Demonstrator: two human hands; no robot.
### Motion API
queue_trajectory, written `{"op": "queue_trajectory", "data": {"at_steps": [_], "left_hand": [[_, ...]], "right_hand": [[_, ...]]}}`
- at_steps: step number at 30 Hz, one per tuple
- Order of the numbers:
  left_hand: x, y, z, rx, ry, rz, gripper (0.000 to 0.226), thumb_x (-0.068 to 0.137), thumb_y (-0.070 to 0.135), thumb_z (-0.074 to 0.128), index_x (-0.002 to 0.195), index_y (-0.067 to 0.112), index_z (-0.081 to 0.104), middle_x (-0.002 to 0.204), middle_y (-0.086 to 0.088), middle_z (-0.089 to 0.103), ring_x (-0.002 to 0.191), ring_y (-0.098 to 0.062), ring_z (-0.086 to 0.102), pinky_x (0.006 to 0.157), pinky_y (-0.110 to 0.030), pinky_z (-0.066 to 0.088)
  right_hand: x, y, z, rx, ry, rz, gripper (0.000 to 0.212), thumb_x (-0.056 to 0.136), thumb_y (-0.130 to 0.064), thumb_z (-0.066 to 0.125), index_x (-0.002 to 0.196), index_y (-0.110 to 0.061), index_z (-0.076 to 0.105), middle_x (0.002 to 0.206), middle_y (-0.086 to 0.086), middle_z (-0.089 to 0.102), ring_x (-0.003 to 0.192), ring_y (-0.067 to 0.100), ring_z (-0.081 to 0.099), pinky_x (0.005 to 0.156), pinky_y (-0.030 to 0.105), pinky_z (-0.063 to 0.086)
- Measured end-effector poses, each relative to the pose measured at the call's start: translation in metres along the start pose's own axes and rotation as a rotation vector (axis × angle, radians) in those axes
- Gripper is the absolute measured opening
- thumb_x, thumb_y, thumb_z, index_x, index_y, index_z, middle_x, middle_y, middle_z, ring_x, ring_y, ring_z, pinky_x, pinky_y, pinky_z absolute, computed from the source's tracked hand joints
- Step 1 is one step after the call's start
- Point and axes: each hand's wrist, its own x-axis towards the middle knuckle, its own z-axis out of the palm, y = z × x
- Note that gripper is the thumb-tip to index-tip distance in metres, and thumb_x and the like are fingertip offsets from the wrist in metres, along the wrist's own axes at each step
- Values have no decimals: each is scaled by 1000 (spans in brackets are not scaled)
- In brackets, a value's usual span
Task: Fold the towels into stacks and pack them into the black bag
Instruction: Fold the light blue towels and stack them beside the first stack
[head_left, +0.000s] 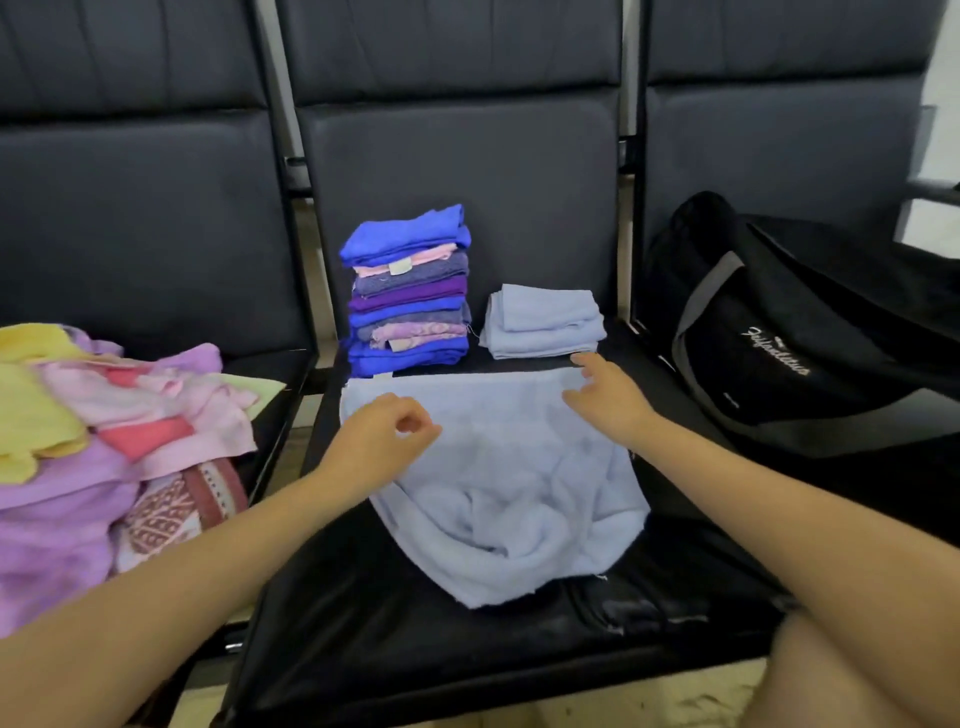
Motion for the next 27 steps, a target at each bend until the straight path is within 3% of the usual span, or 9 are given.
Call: {"op": "queue_trajectory", "data": {"at_steps": [3, 6, 8, 11, 15, 18, 20, 24, 27], "left_hand": [[-39, 30, -2, -6, -342, 117, 24, 90, 30, 61, 69, 22, 67, 73, 10, 67, 72, -7, 59, 73, -21, 47], [-71, 47, 3, 63, -503, 131, 42, 95, 36, 50, 60, 16, 53, 62, 3, 56, 60, -4, 46, 63, -20, 38], [-89, 56, 4, 77, -509, 132, 49, 93, 52, 43, 68, 11, 52, 71, -7, 56, 63, -7, 45, 64, -23, 38], [-111, 69, -1, 136, -453, 165, 50, 79, 72, 47, 103, 29, 58, 100, 14, 61, 89, -1, 55, 81, -24, 45], [-124, 75, 6, 345, -279, 316, 47, 87, 51, 57, 125, 32, 39, 121, 17, 52, 102, -9, 56, 77, -24, 41], [-111, 71, 4, 118, -107, 179, 15, 96, 40, 49, 103, 27, 53, 88, 9, 61, 76, -11, 54, 65, -26, 35], [-98, 65, -3, -85, 31, 30, 25, 99, 32, 46, 80, 20, 58, 74, 6, 59, 72, -13, 52, 65, -28, 33], [-76, 40, -25, -411, 239, -449, 32, 101, 27, 41, 92, 6, 62, 94, -10, 60, 88, -26, 53, 73, -31, 40], [-70, 6, -32, -72, -20, -599, 25, 99, 21, 41, 108, 4, 59, 113, -13, 61, 102, -28, 57, 81, -30, 41]], "right_hand": [[-26, -4, -12, 77, -74, -17, 14, 90, -15, 59, 102, -12, 66, 97, 3, 64, 85, 17, 59, 69, 24, 43], [-56, -15, -27, 40, -233, 54, 27, 93, -21, 54, 71, -8, 63, 68, 2, 64, 57, 13, 58, 55, 21, 47], [-75, -17, -31, -90, -398, 97, 39, 96, -27, 49, 66, -7, 64, 66, 5, 65, 55, 14, 58, 58, 24, 51], [-94, -8, -35, -301, -608, 58, 39, 86, -35, 51, 68, -5, 67, 70, 5, 62, 65, 18, 53, 70, 33, 49], [-108, 4, -39, -294, -675, -109, 29, 80, -38, 54, 73, -10, 55, 72, -6, 46, 69, 10, 41, 70, 31, 36], [-116, 12, -38, -294, -665, -191, 25, 90, -31, 61, 69, -19, 53, 69, -9, 42, 66, 7, 39, 68, 25, 35], [-115, 18, -40, -283, -578, -185, 22, 88, -26, 64, 70, -20, 53, 69, -9, 43, 66, 9, 39, 67, 25, 34], [-110, 23, -48, -346, -517, -138, 19, 84, -17, 64, 66, -18, 55, 63, -9, 46, 60, 7, 39, 59, 19, 33], [-108, 23, -60, -403, -522, -91, 21, 82, -18, 65, 64, -24, 54, 64, -10, 50, 59, 5, 43, 59, 17, 36]]}}
